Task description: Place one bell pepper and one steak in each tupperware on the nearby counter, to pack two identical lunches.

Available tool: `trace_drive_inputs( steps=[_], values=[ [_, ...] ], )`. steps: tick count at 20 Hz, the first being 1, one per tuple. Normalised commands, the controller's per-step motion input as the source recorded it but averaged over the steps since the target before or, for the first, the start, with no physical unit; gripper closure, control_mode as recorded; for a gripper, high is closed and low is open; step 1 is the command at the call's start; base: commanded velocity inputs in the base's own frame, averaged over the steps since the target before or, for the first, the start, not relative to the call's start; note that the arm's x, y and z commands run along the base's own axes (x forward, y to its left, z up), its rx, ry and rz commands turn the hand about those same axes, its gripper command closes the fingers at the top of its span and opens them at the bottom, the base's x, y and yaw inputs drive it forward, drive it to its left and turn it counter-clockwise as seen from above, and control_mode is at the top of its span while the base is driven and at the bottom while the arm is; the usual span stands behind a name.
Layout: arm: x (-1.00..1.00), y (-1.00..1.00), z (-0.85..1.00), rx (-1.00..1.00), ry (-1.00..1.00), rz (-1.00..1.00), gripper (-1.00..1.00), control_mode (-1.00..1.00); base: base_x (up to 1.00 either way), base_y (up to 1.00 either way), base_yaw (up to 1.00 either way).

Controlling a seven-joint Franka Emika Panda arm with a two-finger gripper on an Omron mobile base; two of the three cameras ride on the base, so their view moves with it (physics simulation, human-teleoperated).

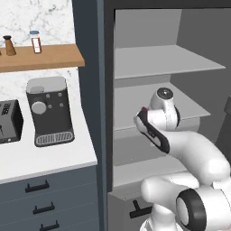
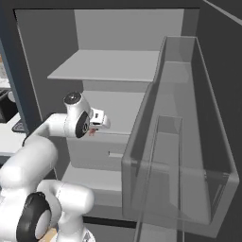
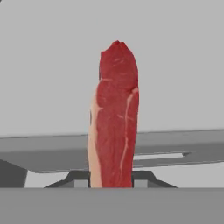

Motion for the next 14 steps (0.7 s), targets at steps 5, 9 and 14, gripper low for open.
trace_drive_inputs(
  steps=[5,9,14],
  values=[
    [-0.95,-0.12,0.79,0.02,0.02,-0.04,1.0,-1.0,0.0,0.0,0.0],
    [-1.0,-0.11,0.73,0.01,0.01,-0.03,1.0,-1.0,0.0,0.0,0.0],
    [-1.0,-0.01,0.6,0.02,0.03,-0.01,1.0,-1.0,0.0,0.0,0.0]
  ],
)
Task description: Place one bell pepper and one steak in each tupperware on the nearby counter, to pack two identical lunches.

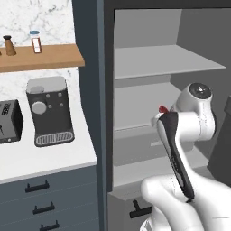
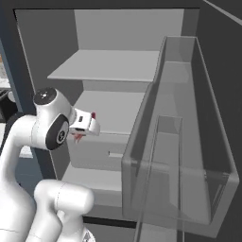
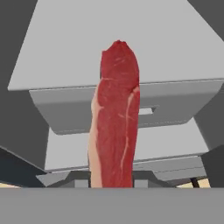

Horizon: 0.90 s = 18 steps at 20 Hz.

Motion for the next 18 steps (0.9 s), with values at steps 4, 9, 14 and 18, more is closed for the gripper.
trace_drive_inputs(
  steps=[4,9,14,18],
  values=[
    [-1.0,0.0,0.33,0.03,0.01,0.0,1.0,-1.0,0.0,0.0,0.0],
    [-0.95,0.0,0.1,0.03,0.0,0.0,1.0,-1.0,0.0,0.0,0.0],
    [-0.59,0.0,0.0,0.0,0.0,0.0,1.0,-1.0,0.0,0.0,0.0],
    [-0.12,0.0,0.0,0.0,0.0,0.0,1.0,-1.0,0.0,0.0,0.0]
  ],
)
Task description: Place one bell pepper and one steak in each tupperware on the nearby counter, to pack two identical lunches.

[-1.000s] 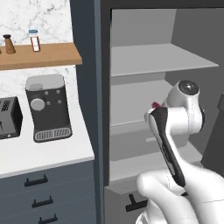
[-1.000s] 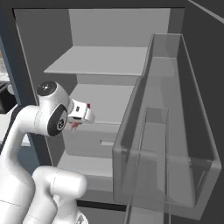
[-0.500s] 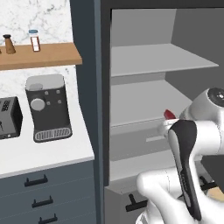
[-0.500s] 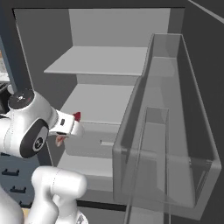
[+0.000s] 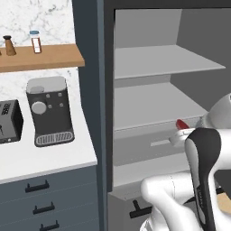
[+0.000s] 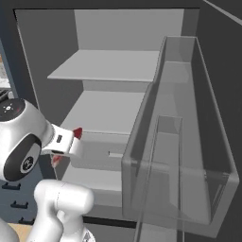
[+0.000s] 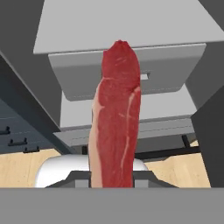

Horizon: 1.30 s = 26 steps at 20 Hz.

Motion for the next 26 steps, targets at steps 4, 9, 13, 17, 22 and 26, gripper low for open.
trace_drive_inputs(
  steps=[4,9,13,17,22,26],
  values=[
    [0.0,0.0,0.0,0.0,0.0,0.0,1.0,-1.0,0.0,0.0,0.0],
    [-0.07,0.0,0.0,0.0,0.0,0.0,1.0,-1.0,0.0,0.0,0.0],
    [-0.09,0.0,0.0,0.0,0.0,0.0,1.0,1.0,-0.48,0.13,0.01],
    [0.0,0.0,0.0,0.0,0.0,0.0,1.0,1.0,-0.72,0.69,0.08],
    [0.0,0.0,0.0,0.0,0.0,0.0,1.0,1.0,-0.51,1.0,0.1],
    [0.0,0.0,0.0,0.0,0.0,0.0,1.0,1.0,-0.36,1.0,0.09]
  ],
)
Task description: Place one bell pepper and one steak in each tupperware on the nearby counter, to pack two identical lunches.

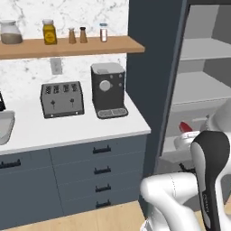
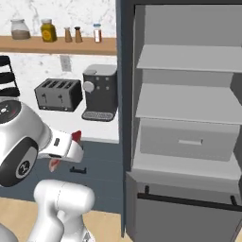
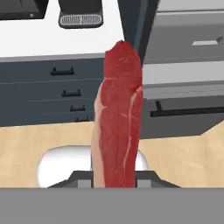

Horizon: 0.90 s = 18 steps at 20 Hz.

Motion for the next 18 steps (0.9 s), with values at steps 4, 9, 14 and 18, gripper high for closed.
trace_drive_inputs(
  steps=[4,9,14,18],
  values=[
    [0.0,0.0,0.0,0.0,0.0,0.0,1.0,1.0,-0.16,1.0,0.05],
    [0.0,0.0,0.0,0.0,0.0,0.0,1.0,1.0,0.06,1.0,0.0],
    [0.0,0.0,0.0,0.0,0.0,0.0,1.0,1.0,0.38,1.0,0.0],
    [0.0,0.0,0.0,0.0,0.0,0.0,1.0,1.0,0.56,0.92,0.0]
  ],
)
